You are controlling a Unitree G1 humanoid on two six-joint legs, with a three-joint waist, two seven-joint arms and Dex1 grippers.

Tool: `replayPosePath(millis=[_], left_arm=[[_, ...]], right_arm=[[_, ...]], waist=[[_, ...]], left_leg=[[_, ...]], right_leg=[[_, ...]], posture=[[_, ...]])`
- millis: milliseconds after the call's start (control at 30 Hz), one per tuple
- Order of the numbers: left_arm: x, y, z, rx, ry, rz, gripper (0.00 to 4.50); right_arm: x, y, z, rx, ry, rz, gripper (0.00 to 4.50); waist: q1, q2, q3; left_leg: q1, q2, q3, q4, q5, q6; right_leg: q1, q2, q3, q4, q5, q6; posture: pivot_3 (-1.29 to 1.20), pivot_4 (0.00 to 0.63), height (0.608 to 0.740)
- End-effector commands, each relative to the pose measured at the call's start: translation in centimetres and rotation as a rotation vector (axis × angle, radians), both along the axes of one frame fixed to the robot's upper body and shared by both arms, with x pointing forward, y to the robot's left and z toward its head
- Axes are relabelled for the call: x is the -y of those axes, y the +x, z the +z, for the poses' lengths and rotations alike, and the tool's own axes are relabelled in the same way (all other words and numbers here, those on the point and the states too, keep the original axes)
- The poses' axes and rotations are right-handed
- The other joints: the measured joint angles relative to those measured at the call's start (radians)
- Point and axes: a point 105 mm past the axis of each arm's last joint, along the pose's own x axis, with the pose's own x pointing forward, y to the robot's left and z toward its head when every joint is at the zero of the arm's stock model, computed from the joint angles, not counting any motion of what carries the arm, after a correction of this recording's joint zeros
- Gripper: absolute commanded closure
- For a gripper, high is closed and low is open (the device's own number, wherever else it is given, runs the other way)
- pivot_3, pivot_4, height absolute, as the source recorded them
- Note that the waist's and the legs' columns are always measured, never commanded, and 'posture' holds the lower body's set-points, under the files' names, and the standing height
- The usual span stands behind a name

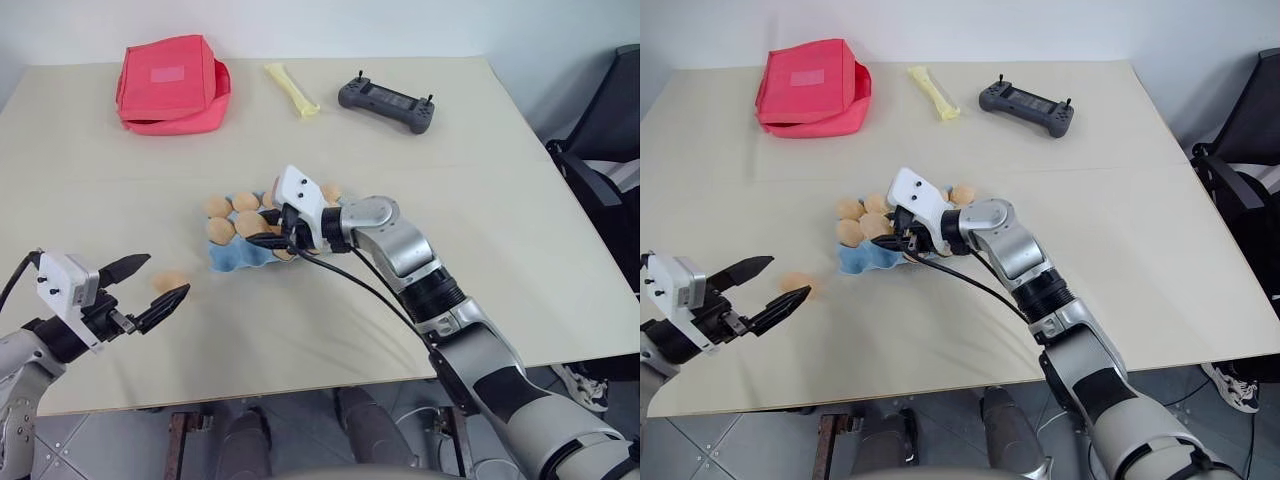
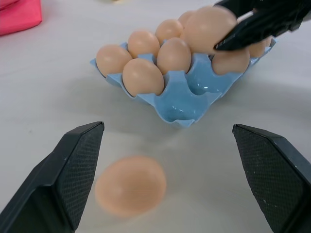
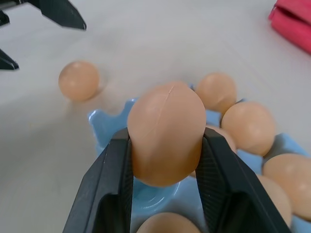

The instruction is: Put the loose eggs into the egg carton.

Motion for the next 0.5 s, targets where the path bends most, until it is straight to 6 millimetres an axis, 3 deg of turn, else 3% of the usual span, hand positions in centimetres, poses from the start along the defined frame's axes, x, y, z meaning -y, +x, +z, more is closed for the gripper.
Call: replayPosePath(millis=[33,167,367,500], left_arm=[[0.5,-0.2,0.9,0.046,0.010,-0.012,0.00],[0.6,0.0,0.9,0.049,0.007,-0.011,0.00],[0.7,0.3,1.0,0.057,0.003,-0.004,0.00],[0.1,0.3,1.4,0.089,-0.002,0.060,0.00]], right_arm=[[-0.9,-0.7,1.5,0.049,0.028,0.043,1.43],[-0.8,-0.6,2.5,0.053,0.067,0.026,0.03],[1.1,0.0,4.1,0.075,0.099,0.001,0.03],[5.4,-1.1,5.2,0.110,0.126,0.058,0.03]], waist=[[0.000,0.000,0.000],[-0.001,0.000,0.000],[0.000,0.000,0.000],[0.007,0.000,0.000]], left_leg=[[0.000,0.000,0.000,0.000,0.000,0.000],[0.000,0.000,0.000,0.000,0.000,0.000],[0.000,0.000,0.000,0.000,0.000,0.000],[-0.001,0.000,-0.001,0.000,0.000,0.000]], right_leg=[[0.000,0.000,0.000,0.000,0.000,0.000],[0.000,0.000,0.000,0.000,0.000,0.000],[0.000,0.000,0.000,0.000,0.000,0.000],[0.000,0.000,-0.001,-0.001,0.000,0.000]], posture=[[0.00,0.150,0.740],[0.00,0.150,0.740],[0.00,0.150,0.740],[0.00,0.150,0.740]])
